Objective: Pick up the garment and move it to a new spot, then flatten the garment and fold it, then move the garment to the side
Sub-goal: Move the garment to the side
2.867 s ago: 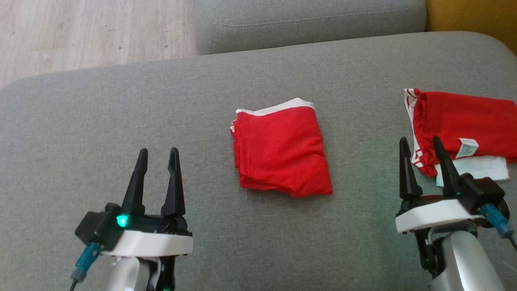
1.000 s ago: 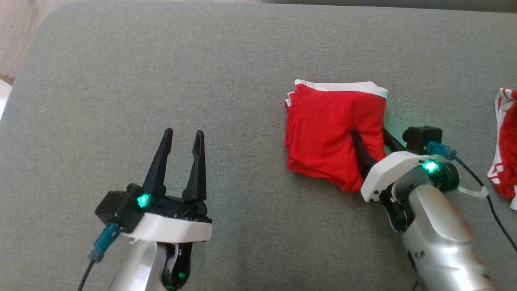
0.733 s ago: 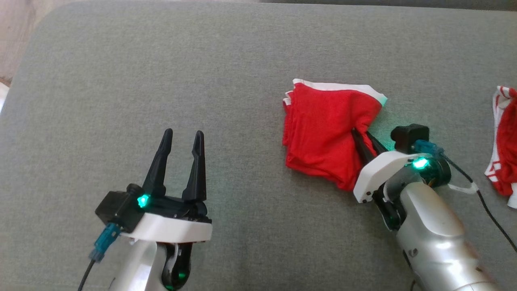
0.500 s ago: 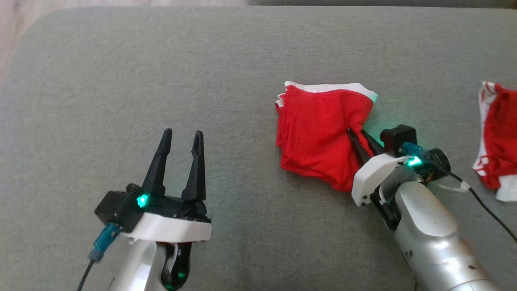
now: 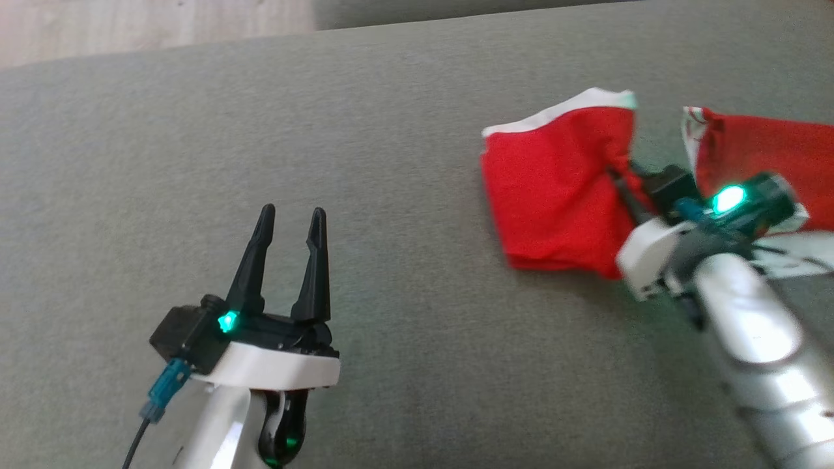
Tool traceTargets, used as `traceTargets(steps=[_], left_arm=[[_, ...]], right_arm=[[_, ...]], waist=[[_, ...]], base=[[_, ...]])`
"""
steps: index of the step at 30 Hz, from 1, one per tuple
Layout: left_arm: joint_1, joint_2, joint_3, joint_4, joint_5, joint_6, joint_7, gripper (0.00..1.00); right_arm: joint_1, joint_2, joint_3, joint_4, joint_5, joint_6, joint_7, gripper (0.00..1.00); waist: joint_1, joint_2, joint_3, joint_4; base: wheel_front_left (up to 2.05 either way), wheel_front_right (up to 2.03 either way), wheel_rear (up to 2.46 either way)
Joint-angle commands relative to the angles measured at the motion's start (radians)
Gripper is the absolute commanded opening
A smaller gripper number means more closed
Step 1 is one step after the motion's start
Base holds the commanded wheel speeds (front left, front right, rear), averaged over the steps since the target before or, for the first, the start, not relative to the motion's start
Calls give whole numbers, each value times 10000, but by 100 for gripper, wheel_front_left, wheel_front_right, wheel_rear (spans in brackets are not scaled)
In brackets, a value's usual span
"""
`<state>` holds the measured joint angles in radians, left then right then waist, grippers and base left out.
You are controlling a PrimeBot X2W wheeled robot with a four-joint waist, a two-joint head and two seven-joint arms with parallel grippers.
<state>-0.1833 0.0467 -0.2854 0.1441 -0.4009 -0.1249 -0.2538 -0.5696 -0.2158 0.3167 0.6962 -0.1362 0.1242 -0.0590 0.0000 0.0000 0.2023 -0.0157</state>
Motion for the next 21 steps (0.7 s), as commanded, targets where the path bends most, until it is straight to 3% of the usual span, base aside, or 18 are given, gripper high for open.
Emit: traceTargets(steps=[1,13,17,21], left_arm=[[-402,35,354,-378,78,-57,-80,100],[-689,35,201,-510,193,-57,-80,100],[-863,35,110,-488,258,-57,-80,100],[-1007,45,27,-453,286,-57,-80,100]], right_arm=[[-375,-383,304,-501,198,65,116,0],[-380,-4500,2089,-2240,2985,65,1479,0],[-504,-5356,2225,-2106,3319,65,1639,0],[-525,-5806,2248,-1709,3411,65,1668,0]], waist=[[0,0,-32,-228],[0,0,480,-836],[0,0,782,-832],[0,0,1011,-728]], base=[[0,0,0],[0,0,0],[0,0,0],[0,0,0]])
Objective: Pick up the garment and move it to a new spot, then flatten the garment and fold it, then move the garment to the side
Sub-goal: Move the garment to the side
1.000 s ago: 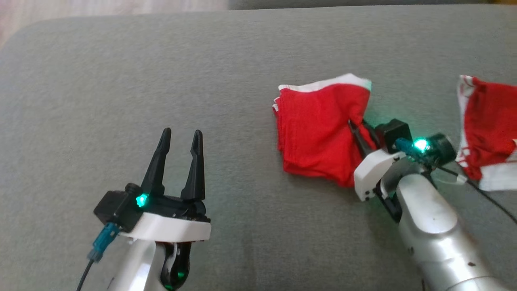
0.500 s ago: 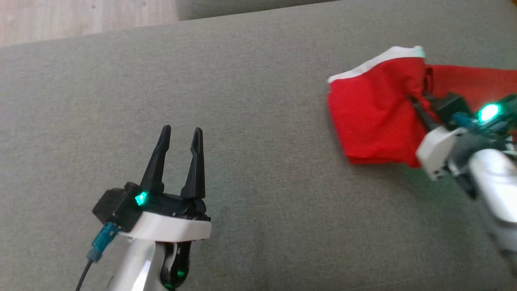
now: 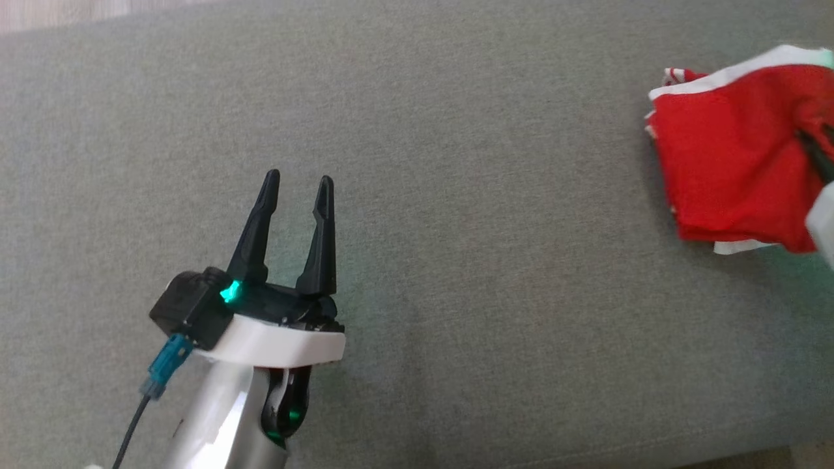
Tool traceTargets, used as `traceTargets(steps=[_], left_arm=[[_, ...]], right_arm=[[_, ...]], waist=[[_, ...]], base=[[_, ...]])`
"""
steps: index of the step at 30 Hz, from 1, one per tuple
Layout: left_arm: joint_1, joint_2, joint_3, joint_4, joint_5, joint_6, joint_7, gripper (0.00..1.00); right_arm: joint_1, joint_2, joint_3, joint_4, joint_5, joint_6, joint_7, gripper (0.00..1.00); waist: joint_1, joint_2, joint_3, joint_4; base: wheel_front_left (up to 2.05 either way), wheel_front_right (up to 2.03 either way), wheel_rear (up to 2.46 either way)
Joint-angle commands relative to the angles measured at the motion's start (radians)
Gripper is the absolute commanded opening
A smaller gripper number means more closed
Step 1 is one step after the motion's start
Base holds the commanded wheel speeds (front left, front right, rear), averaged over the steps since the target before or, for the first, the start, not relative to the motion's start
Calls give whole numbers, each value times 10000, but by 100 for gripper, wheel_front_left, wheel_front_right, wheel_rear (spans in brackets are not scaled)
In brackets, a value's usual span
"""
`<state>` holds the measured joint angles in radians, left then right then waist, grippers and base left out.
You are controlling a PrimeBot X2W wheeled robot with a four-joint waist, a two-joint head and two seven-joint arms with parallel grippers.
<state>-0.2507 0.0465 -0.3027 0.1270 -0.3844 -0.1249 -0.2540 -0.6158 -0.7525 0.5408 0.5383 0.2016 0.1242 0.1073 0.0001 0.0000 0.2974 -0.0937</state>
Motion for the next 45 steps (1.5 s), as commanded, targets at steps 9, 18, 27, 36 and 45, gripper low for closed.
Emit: traceTargets(steps=[9,18,27,36,45], left_arm=[[-377,146,172,-217,107,-57,-78,100],[-400,194,224,-287,122,-57,-78,100],[-461,230,294,-237,119,-58,-78,100],[-319,177,441,-199,68,-58,-78,100],[0,100,830,-384,53,-58,-78,100]], right_arm=[[-39,-559,-398,909,-241,65,130,0],[7,-286,-1534,1596,-783,65,-15,0],[59,356,-2728,1699,-1183,65,33,100],[-11,1289,-4533,583,-1392,65,-447,100],[674,3372,-5521,-2411,-1367,65,-1064,100]], waist=[[-1,0,189,288],[-1,0,344,366],[-1,0,350,311],[-1,0,-280,145],[-1,0,-957,187]], base=[[0,0,0],[0,0,0],[0,0,0],[0,0,0],[0,0,0]])
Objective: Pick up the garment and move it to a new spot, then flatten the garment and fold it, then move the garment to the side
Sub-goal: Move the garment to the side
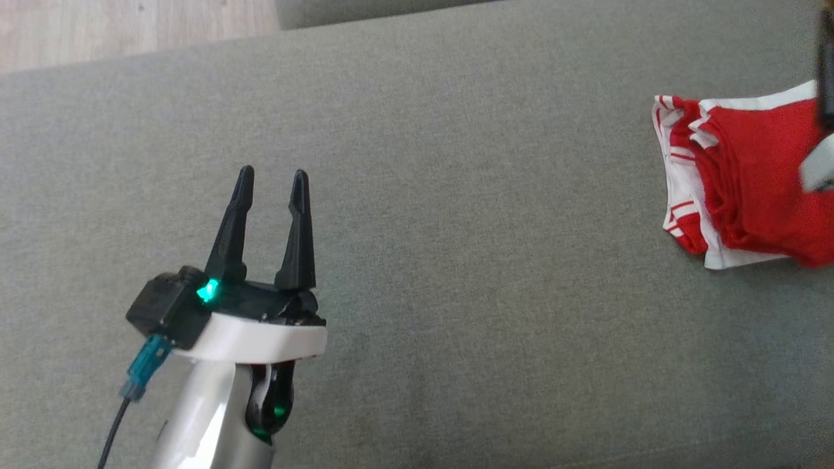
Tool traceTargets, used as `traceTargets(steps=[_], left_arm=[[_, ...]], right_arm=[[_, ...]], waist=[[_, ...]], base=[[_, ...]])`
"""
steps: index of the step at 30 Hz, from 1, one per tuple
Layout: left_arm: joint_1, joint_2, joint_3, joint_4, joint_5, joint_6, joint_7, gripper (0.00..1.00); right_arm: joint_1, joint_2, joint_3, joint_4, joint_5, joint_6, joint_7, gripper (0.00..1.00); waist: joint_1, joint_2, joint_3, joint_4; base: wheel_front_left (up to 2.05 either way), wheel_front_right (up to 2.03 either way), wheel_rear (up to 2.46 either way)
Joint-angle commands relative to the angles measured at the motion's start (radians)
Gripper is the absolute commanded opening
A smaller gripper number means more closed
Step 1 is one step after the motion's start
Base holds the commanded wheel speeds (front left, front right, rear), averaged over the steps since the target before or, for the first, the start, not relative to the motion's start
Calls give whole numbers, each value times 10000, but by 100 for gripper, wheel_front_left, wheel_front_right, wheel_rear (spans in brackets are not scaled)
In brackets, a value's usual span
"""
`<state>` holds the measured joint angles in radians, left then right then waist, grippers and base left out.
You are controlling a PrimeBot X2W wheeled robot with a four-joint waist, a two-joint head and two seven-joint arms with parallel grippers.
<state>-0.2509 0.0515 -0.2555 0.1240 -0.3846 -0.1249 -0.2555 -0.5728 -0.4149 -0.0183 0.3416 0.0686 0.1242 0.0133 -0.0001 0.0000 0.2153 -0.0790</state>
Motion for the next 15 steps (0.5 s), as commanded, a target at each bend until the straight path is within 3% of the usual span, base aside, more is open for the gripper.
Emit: traceTargets(steps=[1,7,11,15], left_arm=[[55,42,406,-364,51,-58,-63,100],[447,7,662,-336,10,-58,-63,100],[726,-6,864,-199,-73,-58,-63,100],[965,-9,1029,-68,-269,-45,-63,100]], right_arm=[[471,259,47,-730,1,65,-234,100],[1866,2015,-57,-2040,396,65,-945,100],[2761,3136,-123,-2252,535,65,-1445,100],[3562,3587,-142,-1951,756,65,-2007,100]], waist=[[1,0,-225,63],[1,0,-746,153],[1,0,-1012,230],[1,0,-1166,257]], base=[[0,0,0],[0,0,0],[0,0,0],[0,0,0]])
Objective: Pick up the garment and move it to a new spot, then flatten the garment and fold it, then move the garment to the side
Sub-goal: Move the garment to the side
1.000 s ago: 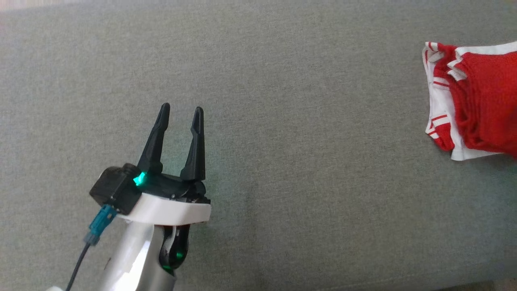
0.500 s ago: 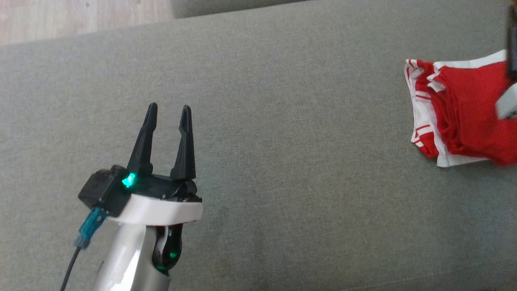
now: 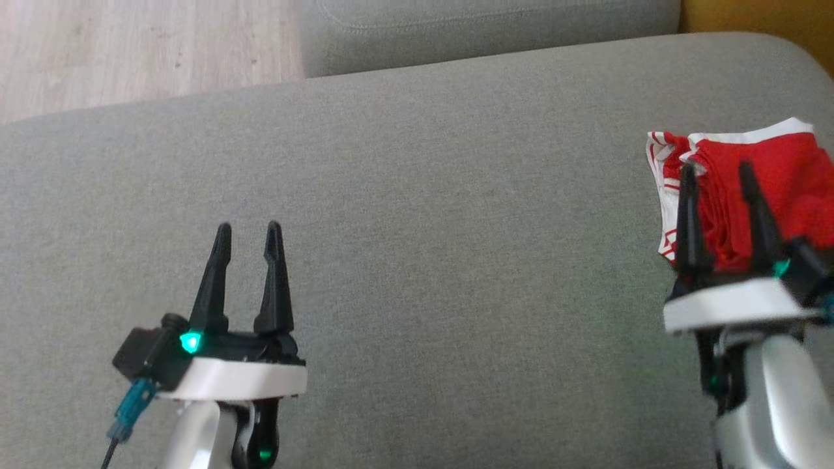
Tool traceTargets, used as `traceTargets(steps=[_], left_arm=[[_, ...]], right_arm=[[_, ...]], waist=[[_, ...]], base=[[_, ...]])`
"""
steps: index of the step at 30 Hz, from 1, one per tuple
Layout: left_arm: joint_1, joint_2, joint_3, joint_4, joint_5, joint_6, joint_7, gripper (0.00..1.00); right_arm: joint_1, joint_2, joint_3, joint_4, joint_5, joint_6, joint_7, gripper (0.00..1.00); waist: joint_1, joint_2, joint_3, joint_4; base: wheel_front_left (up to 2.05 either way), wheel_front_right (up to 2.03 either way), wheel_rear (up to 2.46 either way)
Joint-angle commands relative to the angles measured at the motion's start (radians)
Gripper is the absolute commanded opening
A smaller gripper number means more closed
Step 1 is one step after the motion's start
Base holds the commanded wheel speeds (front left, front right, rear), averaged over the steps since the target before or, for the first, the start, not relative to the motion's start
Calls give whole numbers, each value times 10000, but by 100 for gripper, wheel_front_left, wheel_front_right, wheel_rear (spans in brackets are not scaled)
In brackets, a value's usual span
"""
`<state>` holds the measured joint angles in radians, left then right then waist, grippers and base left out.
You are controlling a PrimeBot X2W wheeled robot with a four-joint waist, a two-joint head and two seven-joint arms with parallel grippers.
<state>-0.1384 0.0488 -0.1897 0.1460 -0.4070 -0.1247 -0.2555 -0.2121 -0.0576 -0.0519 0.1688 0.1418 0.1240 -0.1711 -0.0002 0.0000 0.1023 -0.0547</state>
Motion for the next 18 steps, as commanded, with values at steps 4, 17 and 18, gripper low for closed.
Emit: traceTargets(steps=[4,17,18], left_arm=[[50,17,461,-147,-147,-50,-63,100],[256,15,685,-162,-152,-55,-63,100],[263,15,694,-155,-152,-55,-63,100]], right_arm=[[605,66,587,291,532,67,-637,100],[775,72,1085,670,852,67,-902,100],[771,72,1079,635,852,67,-903,100]], waist=[[2,0,-110,42],[2,0,-186,31],[2,0,-197,32]], base=[[0,0,0],[0,0,0],[0,0,0]])
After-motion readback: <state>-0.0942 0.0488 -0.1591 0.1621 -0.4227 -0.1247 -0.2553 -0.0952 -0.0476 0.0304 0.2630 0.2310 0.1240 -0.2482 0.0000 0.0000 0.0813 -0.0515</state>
